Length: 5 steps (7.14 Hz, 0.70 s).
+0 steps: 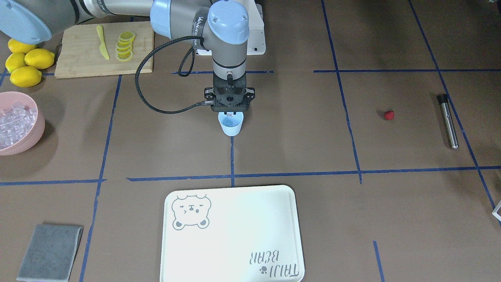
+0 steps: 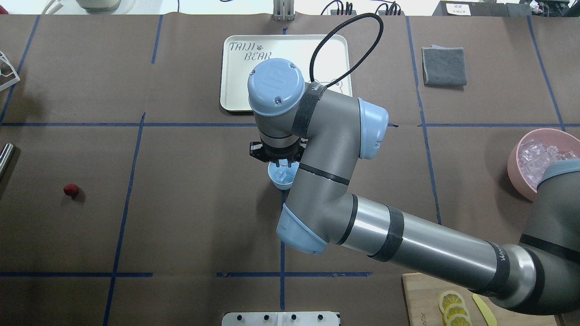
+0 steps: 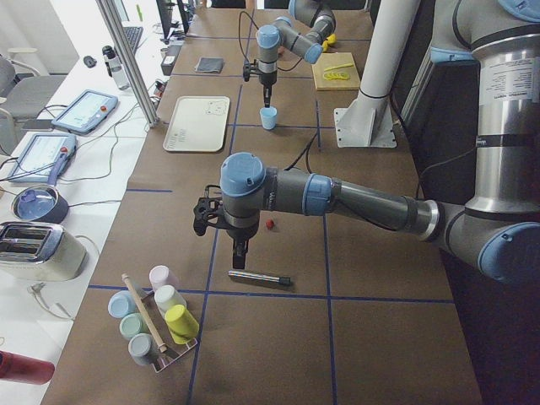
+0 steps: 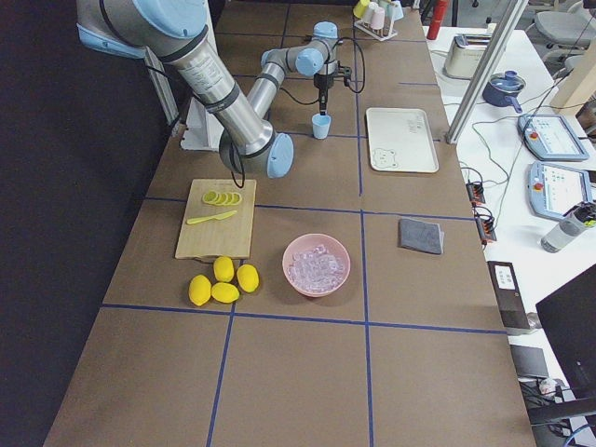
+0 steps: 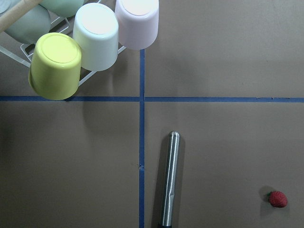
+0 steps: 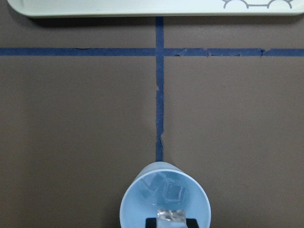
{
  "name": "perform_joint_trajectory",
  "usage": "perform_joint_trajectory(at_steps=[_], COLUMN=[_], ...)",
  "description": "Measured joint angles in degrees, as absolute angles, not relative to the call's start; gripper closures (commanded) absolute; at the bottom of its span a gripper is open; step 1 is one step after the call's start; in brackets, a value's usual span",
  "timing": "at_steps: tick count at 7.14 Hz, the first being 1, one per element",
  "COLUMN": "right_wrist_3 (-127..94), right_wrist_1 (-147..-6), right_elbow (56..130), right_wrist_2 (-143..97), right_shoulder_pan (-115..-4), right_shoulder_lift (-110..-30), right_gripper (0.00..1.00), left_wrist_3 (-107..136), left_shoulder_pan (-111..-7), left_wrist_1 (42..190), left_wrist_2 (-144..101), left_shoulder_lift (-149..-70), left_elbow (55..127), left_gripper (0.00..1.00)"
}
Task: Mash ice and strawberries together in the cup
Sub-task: 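Lower the right gripper into the cup and open it to drop the ice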
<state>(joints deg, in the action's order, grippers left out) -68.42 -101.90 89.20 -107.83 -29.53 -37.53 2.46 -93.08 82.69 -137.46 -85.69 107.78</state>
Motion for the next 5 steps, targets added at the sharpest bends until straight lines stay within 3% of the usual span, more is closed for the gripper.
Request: perform_joint_trajectory(at_steps=[2,4,5], right_wrist_3=[-68.5,-68.6,-68.5], right_wrist_1=[-101.8,-101.7,-101.7], right_elbow=[88.8,88.8,88.8], right_wrist_2=[-107.8,-107.8,-107.8], right_shoulder_pan=[-29.3,-29.3,-29.3], right_shoulder_lift=[-37.3,-37.3,-37.3], right_gripper=[0.86,0.64,0.59], left_wrist_3=[2.5,2.5,2.5], left_shoulder_pan=[-93.1,-93.1,-93.1], left_wrist_1=[82.7,82.8,82.8], left_wrist_2=[-137.4,-137.4,-137.4], left_shoulder_lift=[-85.7,-85.7,-85.7], left_elbow=[107.8,107.8,107.7], left_gripper=[0.00,0.00,0.00])
